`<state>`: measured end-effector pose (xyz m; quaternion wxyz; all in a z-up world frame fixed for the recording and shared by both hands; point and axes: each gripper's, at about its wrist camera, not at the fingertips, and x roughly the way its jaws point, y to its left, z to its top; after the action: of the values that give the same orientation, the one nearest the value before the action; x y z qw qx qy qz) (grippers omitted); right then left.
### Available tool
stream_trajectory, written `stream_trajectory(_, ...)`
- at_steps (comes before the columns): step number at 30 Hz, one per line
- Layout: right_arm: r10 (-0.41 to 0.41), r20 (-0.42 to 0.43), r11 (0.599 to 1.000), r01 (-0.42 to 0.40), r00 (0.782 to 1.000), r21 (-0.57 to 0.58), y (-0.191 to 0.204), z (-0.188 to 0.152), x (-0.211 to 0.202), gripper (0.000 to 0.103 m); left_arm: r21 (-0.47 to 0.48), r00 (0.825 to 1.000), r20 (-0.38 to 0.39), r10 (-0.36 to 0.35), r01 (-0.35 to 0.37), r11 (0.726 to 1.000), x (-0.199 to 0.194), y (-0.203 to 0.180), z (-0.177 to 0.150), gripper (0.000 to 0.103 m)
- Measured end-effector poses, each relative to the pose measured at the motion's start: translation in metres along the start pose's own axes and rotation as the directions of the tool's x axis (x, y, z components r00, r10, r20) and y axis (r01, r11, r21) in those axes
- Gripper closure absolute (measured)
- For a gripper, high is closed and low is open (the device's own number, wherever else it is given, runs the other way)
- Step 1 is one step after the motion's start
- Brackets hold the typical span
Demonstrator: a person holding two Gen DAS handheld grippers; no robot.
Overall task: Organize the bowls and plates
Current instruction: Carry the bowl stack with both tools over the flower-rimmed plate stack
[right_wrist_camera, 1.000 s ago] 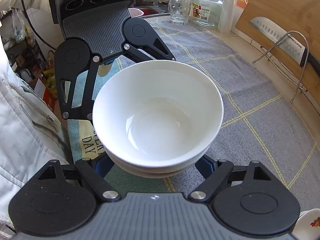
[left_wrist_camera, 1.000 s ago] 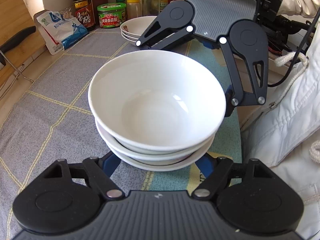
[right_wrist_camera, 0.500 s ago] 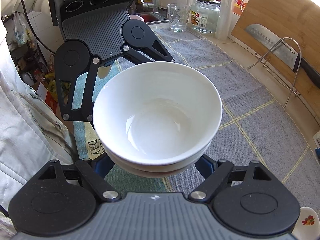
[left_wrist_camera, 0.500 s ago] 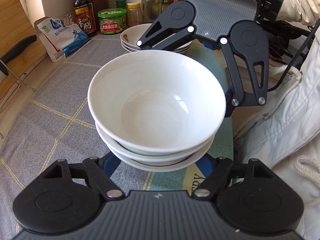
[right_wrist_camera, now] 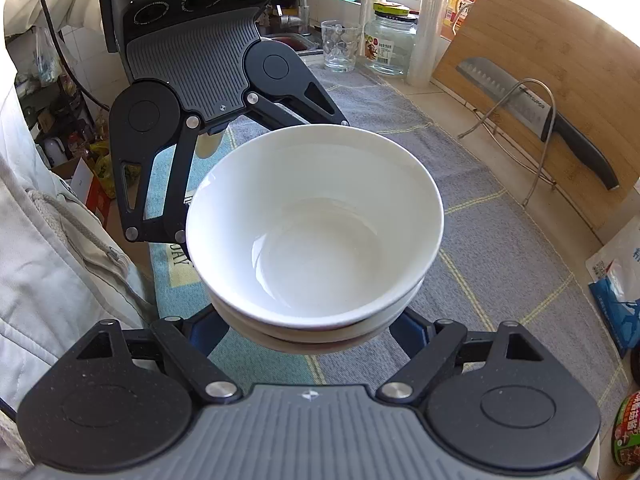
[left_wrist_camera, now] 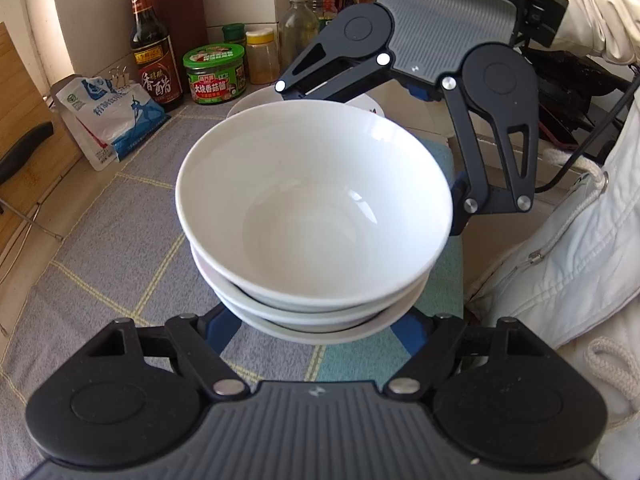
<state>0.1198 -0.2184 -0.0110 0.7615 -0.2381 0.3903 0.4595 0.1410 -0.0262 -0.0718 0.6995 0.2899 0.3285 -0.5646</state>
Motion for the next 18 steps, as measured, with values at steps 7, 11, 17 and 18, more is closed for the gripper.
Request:
stream_trajectory(7,-0.027,0.002,1.000,0.027,1.000,0.006,-0.024,-0.030,-0.030,0.013,0.025,1.000,0.016,0.002,-0.002,1.000,0.026,-0.007,0.040,0.023)
stream_trajectory(11,-0.048,-0.002,0.999,0.048,0.999,0.014,-0.038,-0.048,-0.046,0.013,0.043,1.000,0.027,-0.001,0.000,0.999,0.045,-0.011,0.062,0.023)
stream_trajectory(17,-0.078,-0.015,0.996,0.078,0.997,0.036,-0.061,-0.073,-0.063,0.013,0.068,0.999,0.039,-0.012,0.010,0.998,0.073,-0.012,0.093,0.023)
stream_trajectory(18,-0.083,-0.017,0.996,0.084,0.996,0.038,-0.064,-0.077,-0.065,0.013,0.073,0.999,0.039,-0.014,0.012,0.997,0.078,-0.011,0.098,0.023)
